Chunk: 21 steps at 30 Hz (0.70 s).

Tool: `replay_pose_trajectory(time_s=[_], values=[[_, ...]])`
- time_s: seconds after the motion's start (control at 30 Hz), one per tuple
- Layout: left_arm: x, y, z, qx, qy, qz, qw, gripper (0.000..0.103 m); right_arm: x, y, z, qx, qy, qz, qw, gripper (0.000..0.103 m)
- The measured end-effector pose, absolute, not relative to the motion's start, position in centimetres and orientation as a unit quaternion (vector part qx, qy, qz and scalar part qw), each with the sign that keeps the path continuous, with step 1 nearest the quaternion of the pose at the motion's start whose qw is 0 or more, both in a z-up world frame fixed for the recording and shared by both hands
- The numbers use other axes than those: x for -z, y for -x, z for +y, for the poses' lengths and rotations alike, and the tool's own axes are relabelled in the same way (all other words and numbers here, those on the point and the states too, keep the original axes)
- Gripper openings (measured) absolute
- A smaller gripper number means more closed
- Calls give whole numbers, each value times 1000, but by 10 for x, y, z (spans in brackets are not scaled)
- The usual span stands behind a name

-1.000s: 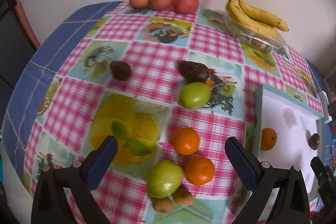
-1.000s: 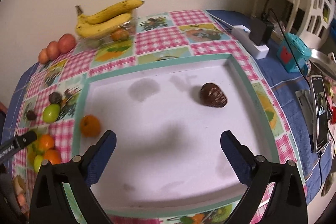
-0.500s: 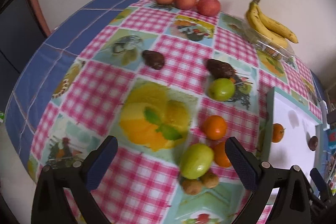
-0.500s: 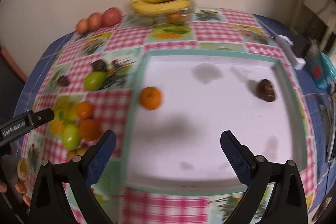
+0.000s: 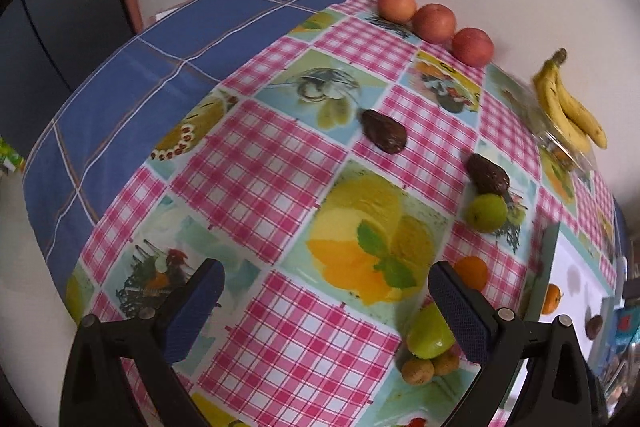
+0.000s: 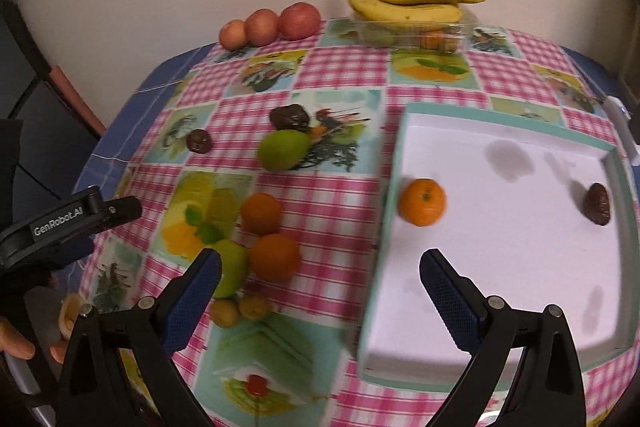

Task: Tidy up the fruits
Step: 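Move the right tool to a tangerine while the left tool approaches a green pear-like fruit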

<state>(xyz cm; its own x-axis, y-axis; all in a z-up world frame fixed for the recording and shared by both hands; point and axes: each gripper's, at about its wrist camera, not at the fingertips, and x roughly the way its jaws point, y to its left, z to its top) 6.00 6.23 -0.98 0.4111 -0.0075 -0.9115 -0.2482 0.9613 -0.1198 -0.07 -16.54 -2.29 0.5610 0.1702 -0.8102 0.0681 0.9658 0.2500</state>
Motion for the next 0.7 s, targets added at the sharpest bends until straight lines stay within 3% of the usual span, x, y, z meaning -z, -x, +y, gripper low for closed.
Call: replay_pose_trajectory(time_s=[0.07, 0.17, 0.47, 0.7], values=[[13, -62, 65, -78, 123, 540, 829, 103, 25, -2, -162, -34, -127, 469, 873, 96], [21, -66, 69, -91, 126, 548, 822, 103, 31, -8, -158, -40, -130, 475, 869, 72], [50, -75, 79, -107, 158, 584, 789, 103, 58, -24, -143, -65, -145, 509, 846, 59], [51, -77, 76, -100, 165, 586, 787, 103, 68, -29, -144, -76, -170, 516, 836, 42]])
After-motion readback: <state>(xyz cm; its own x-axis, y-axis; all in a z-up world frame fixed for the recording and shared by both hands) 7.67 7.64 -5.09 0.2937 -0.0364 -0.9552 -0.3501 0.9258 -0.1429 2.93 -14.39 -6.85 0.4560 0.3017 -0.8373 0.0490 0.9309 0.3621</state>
